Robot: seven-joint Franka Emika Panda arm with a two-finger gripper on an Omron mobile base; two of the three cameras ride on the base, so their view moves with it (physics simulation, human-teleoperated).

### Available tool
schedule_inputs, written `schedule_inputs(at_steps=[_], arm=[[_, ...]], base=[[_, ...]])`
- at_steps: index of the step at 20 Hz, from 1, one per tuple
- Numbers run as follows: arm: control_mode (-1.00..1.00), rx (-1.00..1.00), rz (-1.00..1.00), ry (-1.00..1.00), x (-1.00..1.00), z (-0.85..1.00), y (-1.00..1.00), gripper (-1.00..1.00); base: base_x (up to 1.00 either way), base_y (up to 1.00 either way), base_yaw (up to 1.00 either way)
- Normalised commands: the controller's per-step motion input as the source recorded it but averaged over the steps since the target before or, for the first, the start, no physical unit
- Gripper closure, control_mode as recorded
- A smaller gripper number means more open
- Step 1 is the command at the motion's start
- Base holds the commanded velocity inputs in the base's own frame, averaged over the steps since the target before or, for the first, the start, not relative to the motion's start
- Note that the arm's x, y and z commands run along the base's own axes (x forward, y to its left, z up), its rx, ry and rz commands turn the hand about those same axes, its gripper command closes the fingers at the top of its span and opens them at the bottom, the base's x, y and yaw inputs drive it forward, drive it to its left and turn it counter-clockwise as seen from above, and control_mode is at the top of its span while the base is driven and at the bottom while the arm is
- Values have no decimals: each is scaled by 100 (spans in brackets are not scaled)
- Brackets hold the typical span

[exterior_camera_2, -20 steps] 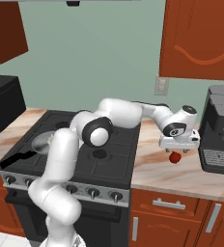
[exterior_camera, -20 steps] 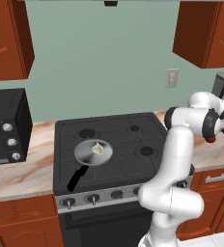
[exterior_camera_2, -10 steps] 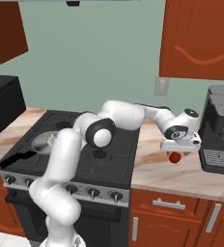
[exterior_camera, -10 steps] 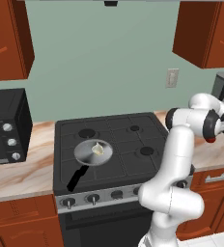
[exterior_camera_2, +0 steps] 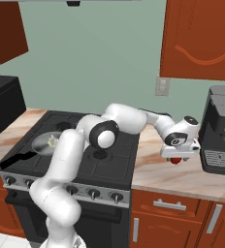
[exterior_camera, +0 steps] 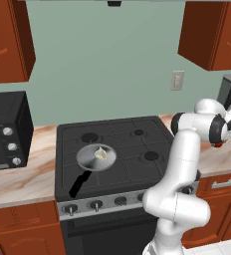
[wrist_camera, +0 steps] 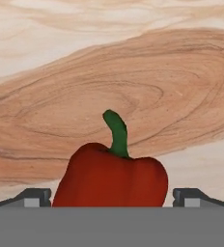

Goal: Put the bell pepper and garlic in the pan. Then turn on the front left burner and set the heat to medium.

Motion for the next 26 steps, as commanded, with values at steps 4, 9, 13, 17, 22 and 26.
schedule_inputs(at_steps=[4,9,13,17,22,26], arm=[[-100,0,3,0,2,-22,0,-100],[-100,0,1,0,0,0,0,100],[-100,0,0,0,0,0,0,100],[-100,1,2,-2,-39,4,14,100],[-100,0,4,-3,-68,38,35,100],[-100,0,4,0,-77,56,55,100]], base=[[0,0,0],[0,0,0],[0,0,0],[0,0,0],[0,0,0],[0,0,0]])
